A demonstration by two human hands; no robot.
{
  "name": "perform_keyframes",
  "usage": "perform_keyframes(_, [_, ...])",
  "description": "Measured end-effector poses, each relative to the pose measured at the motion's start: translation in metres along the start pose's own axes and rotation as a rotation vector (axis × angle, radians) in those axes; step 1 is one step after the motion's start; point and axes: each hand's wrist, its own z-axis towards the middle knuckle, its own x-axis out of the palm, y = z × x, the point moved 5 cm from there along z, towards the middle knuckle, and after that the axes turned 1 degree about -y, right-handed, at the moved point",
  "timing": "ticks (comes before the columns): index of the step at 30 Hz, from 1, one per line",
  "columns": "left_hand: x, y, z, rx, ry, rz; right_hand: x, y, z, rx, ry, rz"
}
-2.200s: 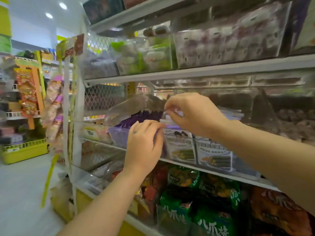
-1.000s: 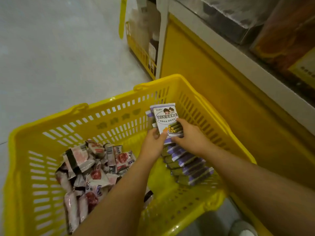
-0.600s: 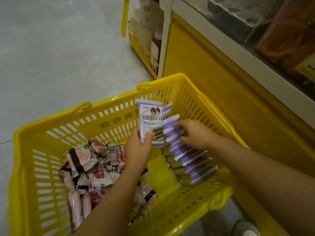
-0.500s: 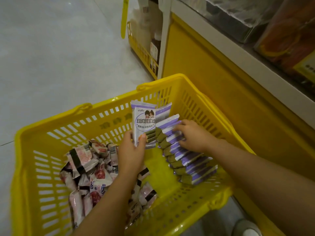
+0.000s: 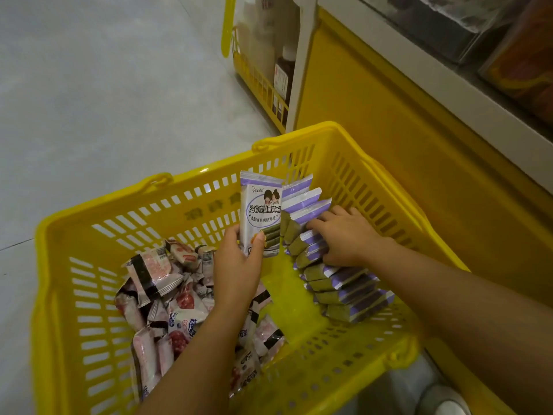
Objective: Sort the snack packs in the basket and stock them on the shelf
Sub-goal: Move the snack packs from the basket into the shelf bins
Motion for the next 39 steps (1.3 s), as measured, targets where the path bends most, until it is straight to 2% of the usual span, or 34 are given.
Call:
perform_keyframes(8, [-0.002, -0.003, -0.003, 0.023, -0.002, 0.037, -0.011, 0.001, -0.008, -0.041, -0.124, -0.097])
perform_keyframes(15, [-0.017, -0.036, -0.018, 0.056, -0.042, -0.032, -0.085, -0.014, -0.066, -0.038, -0.295, -0.047])
perform_keyframes(20, [-0.039, -0.104, -0.028, 0.113, -0.062, -0.147, -0.164, -0.023, -0.141, 0.001, -0.307, 0.407])
perform_keyframes(22, [-0.05, -0.135, -0.032, 0.125, -0.018, -0.167, -0.19, -0.028, -0.176, 0.031, -0.332, 0.5])
perform_keyframes(27, [-0.084, -0.227, -0.052, 0.22, 0.229, -0.164, -0.23, -0.034, -0.256, -0.011, -0.423, 0.83])
perform_keyframes(31, [-0.106, -0.291, -0.09, 0.358, 0.494, -0.003, -0.234, -0.031, -0.291, -0.056, -0.456, 1.12])
perform_keyframes(34, [-0.122, -0.306, -0.115, 0.395, 0.587, 0.115, -0.231, -0.025, -0.295, -0.085, -0.42, 1.255])
perform_keyframes(39, [-0.128, -0.297, -0.134, 0.379, 0.627, 0.093, -0.225, -0.012, -0.283, -0.07, -0.311, 1.357])
